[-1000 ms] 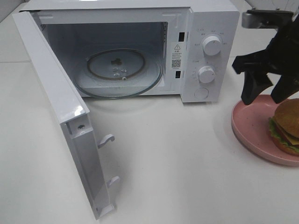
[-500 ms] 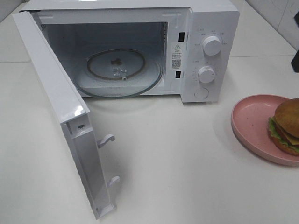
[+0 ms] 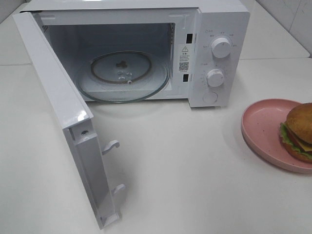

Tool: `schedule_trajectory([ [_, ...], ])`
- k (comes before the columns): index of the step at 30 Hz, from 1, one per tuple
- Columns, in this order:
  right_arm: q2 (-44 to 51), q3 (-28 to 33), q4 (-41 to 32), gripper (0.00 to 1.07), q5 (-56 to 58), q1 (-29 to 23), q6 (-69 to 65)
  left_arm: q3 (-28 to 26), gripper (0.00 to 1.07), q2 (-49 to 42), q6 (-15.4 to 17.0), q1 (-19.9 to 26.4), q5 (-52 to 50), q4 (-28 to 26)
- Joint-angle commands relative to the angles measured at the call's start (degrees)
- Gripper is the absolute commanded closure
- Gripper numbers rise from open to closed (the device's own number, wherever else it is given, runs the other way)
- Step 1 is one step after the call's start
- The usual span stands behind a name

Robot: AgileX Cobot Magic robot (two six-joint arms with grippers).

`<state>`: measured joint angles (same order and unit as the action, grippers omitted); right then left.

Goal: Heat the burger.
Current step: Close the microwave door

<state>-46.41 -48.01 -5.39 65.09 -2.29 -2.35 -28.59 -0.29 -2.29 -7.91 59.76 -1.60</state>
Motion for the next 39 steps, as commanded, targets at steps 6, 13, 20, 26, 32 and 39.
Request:
schedule_trajectory([
  [6,16.9,12.4,1.5,0.45,-5.5,0.3,2.3,0.2,1.07,-0.5,-0.2,0.2,-0.5,-0.1],
  [13,27.9,18.5,1.4,0.45,-6.5,0.3,2.3,0.2,1.07,-0.5,-0.2,0.2,-0.5,-0.1],
  [20,41.7,19.1,1.3,0.49,-7.6,0.3,2.7,-1.5,1.07,-0.3,-0.6,0.2,-4.8,-0.2],
  [26,48.2,19.2,1.3,0.51,-7.6,0.3,2.8,-1.0,1.07,1.6,-0.6,0.2,-19.9,-1.0],
  [32,47.7,19.2,1.4,0.52,-7.6,0.3,2.3,0.3,1.07,13.4,-0.7,0.2,-30.6,-4.1],
  [39,47.7,19.2,1.4,0.52,-7.6,0.3,2.3,0.3,1.07,38.1,-10.8,0.2,-39.4,-16.6],
])
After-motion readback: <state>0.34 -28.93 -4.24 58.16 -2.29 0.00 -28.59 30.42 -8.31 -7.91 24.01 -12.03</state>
